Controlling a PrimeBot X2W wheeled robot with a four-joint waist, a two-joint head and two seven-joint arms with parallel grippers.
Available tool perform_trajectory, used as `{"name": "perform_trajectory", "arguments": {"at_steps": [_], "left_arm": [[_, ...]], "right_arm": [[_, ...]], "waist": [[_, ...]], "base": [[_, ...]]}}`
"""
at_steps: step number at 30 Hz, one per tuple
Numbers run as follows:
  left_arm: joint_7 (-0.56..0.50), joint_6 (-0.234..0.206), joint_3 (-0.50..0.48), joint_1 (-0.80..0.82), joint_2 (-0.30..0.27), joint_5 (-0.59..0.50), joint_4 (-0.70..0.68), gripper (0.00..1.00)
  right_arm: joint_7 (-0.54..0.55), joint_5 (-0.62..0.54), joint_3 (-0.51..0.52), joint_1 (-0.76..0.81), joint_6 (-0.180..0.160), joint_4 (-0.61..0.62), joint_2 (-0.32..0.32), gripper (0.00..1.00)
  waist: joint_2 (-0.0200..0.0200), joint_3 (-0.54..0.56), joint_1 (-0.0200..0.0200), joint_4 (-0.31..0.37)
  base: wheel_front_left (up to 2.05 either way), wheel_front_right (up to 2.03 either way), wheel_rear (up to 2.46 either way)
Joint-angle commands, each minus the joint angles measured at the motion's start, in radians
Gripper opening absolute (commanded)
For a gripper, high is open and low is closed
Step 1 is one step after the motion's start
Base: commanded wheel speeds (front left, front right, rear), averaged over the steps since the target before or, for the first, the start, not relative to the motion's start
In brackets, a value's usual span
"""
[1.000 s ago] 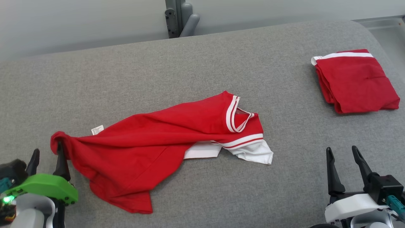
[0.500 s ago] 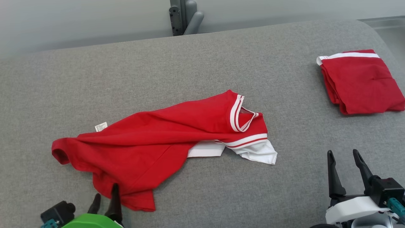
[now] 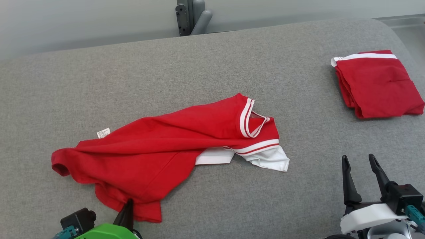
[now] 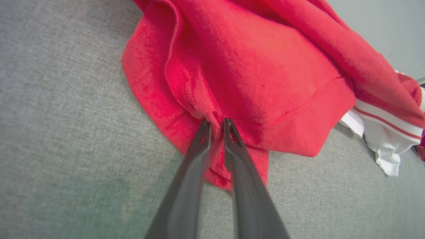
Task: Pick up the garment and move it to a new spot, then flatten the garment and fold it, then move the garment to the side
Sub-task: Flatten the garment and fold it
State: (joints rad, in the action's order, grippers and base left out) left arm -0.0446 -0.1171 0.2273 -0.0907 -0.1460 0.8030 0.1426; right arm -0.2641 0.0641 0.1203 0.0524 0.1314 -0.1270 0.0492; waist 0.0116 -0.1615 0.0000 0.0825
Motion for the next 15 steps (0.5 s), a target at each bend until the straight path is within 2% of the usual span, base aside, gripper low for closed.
{"name": "perform_trajectory", "arguments": {"at_steps": [1,9,10,15], "left_arm": [[-0.004,-0.007,0.000,-0.002,-0.017,-0.015,-0.005,0.00],[-0.008,-0.044,-0.006,-0.028,-0.056,-0.050,-0.149,0.00],[-0.012,-0.056,-0.017,-0.018,-0.071,-0.062,-0.210,0.00],[-0.053,-0.074,-0.039,0.068,-0.137,-0.098,-0.343,0.00]], "right_arm": [[0.000,0.004,-0.001,0.000,-0.001,-0.003,0.003,1.00],[0.000,0.010,0.007,0.002,-0.001,-0.006,0.003,1.00],[0.000,0.013,0.009,0.002,-0.001,-0.006,0.003,1.00],[0.000,0.017,0.006,0.010,-0.001,-0.009,0.003,1.00]], "waist": [[-0.0116,0.000,0.0000,0.003],[-0.0116,0.006,0.0000,0.013],[-0.0116,0.010,0.0000,0.014],[-0.0116,0.023,0.0000,0.008]], "base": [[0.00,0.00,0.00],[0.00,0.00,0.00],[0.00,0.00,0.00],[0.00,0.00,0.00]]}}
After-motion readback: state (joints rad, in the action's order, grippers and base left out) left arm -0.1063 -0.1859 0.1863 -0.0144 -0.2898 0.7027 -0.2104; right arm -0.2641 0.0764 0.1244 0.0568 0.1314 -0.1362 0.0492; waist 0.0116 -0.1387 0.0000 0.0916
